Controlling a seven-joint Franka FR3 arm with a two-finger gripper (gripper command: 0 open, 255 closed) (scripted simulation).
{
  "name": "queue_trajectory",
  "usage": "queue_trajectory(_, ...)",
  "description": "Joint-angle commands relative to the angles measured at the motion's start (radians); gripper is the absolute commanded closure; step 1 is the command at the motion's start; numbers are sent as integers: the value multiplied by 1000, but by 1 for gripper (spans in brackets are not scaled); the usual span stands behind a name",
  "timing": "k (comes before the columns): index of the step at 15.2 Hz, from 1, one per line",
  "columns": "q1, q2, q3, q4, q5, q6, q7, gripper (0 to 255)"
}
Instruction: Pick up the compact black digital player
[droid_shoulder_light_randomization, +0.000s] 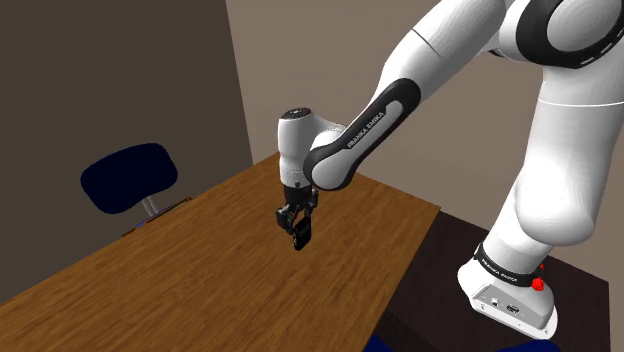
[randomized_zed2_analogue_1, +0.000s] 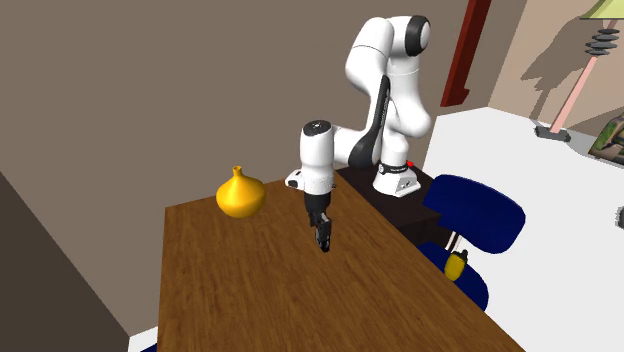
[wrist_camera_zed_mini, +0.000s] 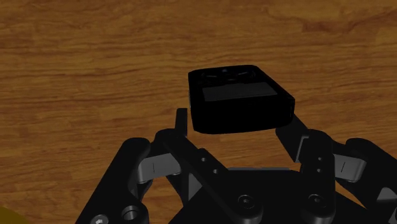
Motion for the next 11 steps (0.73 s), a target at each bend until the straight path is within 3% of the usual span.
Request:
queue_trajectory(1, -3, -16, 4, 1, 10, -16, -7, 255)
queue_trajectory(11, -16, -116, 20, 34, 71, -141, -46, 255)
